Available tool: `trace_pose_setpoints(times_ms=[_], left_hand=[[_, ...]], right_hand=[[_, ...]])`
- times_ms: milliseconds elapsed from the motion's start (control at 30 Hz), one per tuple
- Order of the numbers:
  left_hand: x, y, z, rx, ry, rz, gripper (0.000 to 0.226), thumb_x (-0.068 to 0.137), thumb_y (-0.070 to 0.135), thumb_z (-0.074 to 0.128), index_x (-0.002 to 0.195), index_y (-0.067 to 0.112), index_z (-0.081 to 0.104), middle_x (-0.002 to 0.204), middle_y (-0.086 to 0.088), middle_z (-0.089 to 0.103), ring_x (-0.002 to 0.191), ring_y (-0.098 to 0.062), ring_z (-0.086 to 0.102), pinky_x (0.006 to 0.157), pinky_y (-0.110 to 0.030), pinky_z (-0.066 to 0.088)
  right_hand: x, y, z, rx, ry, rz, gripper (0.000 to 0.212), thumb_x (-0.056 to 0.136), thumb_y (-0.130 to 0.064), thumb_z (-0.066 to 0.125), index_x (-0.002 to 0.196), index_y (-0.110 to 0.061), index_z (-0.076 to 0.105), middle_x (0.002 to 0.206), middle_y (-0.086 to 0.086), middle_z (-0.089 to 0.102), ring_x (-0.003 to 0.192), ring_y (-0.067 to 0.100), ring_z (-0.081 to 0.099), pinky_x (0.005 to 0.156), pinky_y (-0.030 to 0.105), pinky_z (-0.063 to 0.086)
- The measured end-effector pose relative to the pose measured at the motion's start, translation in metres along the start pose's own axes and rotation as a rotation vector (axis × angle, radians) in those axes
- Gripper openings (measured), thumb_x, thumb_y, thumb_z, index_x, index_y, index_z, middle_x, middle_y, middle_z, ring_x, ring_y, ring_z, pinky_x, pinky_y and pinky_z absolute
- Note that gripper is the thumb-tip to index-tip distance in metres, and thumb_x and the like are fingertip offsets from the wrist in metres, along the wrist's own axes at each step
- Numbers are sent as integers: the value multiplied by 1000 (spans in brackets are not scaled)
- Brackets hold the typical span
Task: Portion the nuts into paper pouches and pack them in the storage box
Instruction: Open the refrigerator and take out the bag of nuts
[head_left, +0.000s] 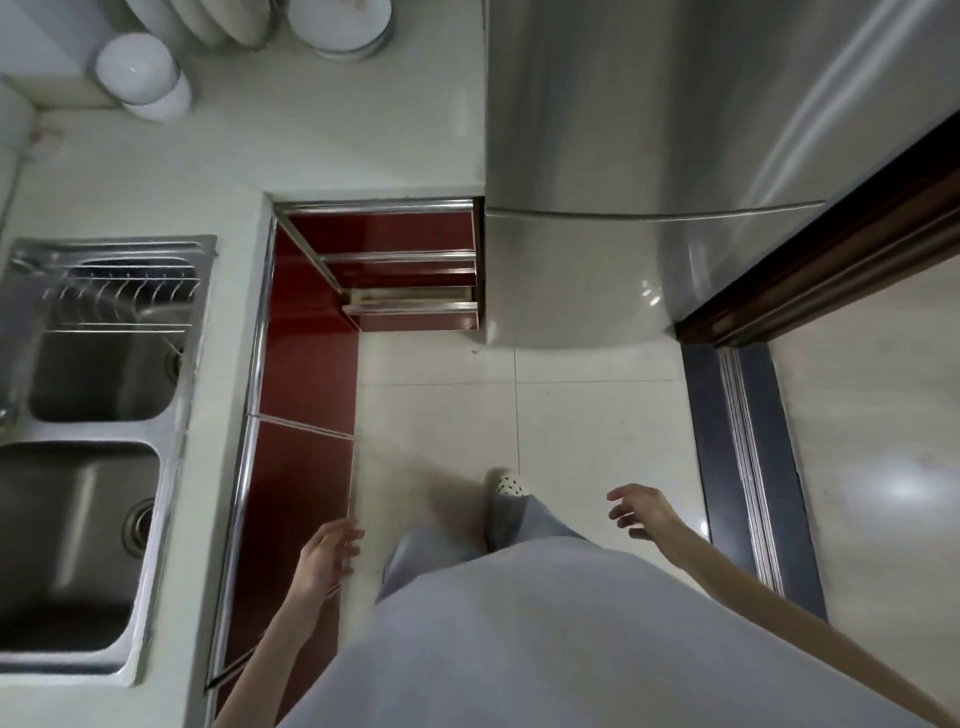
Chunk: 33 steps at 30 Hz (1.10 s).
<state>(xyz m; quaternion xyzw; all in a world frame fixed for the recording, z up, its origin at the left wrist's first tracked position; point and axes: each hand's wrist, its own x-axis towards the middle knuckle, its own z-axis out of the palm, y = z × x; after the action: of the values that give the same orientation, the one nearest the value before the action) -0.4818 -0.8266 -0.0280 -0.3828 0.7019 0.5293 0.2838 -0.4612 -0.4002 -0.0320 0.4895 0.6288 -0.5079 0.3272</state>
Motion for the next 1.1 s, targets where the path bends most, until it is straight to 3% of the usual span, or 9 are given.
trace_pose_setpoints(times_ms=[200,333,600,733,833,900,1033,1100], left_hand=[[45,105,25,44,-88,106,24,101,7,40,108,4,63,102,-15,65,80,-24,58,67,-31,43],[83,206,44,90,-156,258,24,100,5,43,116,-2,60,101,-16,64,73,-19,57,64,-30,43],[107,392,63,307,-312,582,28,101,17,41,95,31,65,101,2,70,79,-11,62,60,-24,43],[92,457,74,475,-366,811,27,104,29,36,97,38,60,100,11,67,81,-4,62,65,-22,43],[75,498,86,535,-357,1001,26,104,31,34,97,36,58,97,12,65,76,3,58,66,-15,42],[59,522,96,577,-344,1129,25,104,34,33,103,31,58,99,11,64,83,4,57,73,-17,42],[27,555,116,661,-261,1346,35,102,41,33,124,22,53,114,2,64,104,-13,60,85,-26,41],[16,563,125,724,-200,1439,40,102,45,31,128,20,49,118,-3,64,108,-19,59,83,-29,40]], right_hand=[[-5,-113,22,161,-19,-114,25,93,-4,38,98,-3,62,73,12,59,58,19,49,54,25,35],[-11,-189,54,367,-77,-160,21,92,-3,40,97,-2,61,73,13,59,59,20,50,55,26,36],[-35,-328,125,886,-290,-201,22,93,3,38,89,-2,59,67,14,60,61,22,49,59,27,36],[-47,-382,145,1121,-429,-190,18,94,0,40,91,0,57,66,14,61,61,20,47,53,23,38],[-56,-415,150,1319,-509,-202,22,96,-1,32,95,3,54,74,16,55,64,21,46,57,23,36],[-62,-435,149,1450,-556,-217,30,100,-6,27,92,4,54,73,15,54,65,21,46,62,24,36],[-73,-467,143,1603,-583,-247,46,106,-24,18,102,7,52,85,15,54,67,21,48,64,26,40],[-75,-477,140,1650,-564,-268,49,107,-28,16,109,7,50,96,18,59,80,24,56,80,25,44]])
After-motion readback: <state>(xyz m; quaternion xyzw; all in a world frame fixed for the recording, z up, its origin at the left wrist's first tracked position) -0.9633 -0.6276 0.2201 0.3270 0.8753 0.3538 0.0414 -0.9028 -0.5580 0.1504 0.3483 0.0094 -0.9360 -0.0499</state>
